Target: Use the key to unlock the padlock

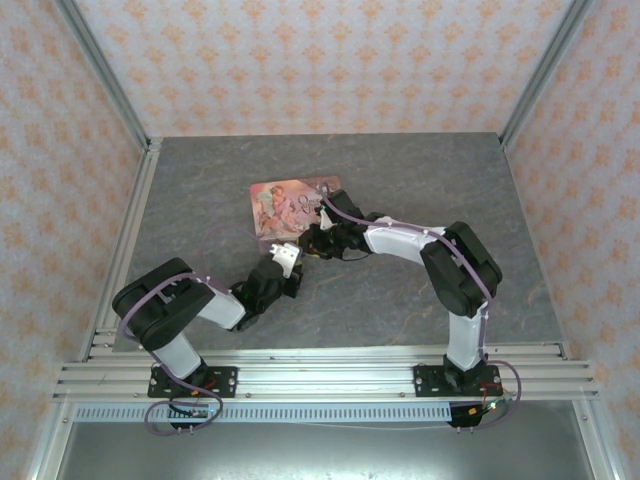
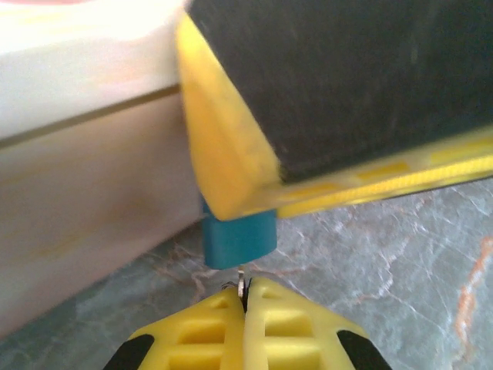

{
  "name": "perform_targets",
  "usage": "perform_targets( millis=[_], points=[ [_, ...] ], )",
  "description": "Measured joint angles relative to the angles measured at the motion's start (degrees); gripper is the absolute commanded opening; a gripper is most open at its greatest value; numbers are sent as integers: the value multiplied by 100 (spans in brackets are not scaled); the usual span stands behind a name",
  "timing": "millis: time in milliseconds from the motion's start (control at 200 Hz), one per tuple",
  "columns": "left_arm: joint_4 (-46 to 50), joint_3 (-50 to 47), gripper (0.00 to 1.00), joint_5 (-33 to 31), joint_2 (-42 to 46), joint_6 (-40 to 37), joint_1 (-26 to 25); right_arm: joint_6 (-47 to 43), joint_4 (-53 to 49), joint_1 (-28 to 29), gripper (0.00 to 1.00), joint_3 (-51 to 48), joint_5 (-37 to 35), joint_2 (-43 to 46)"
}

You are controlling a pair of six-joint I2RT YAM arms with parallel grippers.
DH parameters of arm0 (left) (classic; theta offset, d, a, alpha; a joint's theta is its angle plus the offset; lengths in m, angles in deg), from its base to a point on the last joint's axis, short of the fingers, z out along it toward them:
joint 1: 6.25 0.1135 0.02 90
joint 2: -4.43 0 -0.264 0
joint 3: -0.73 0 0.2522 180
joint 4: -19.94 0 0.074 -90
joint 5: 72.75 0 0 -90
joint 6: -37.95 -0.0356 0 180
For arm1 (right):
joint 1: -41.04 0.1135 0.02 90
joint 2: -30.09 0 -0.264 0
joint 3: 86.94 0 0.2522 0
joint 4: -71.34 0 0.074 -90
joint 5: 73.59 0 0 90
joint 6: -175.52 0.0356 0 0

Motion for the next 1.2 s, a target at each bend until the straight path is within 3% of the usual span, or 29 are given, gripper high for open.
perform_targets(
  millis=[325, 796, 1201],
  points=[
    [87, -13, 0, 321, -155, 68, -9, 457, 85, -24, 44, 17, 249, -11],
    [212, -13, 0, 715, -39, 155, 192, 448, -664, -22, 45, -85, -225, 334],
    [881, 46, 0, 1670, 457, 367, 588, 715, 129, -15, 53, -769, -413, 660]
  ],
)
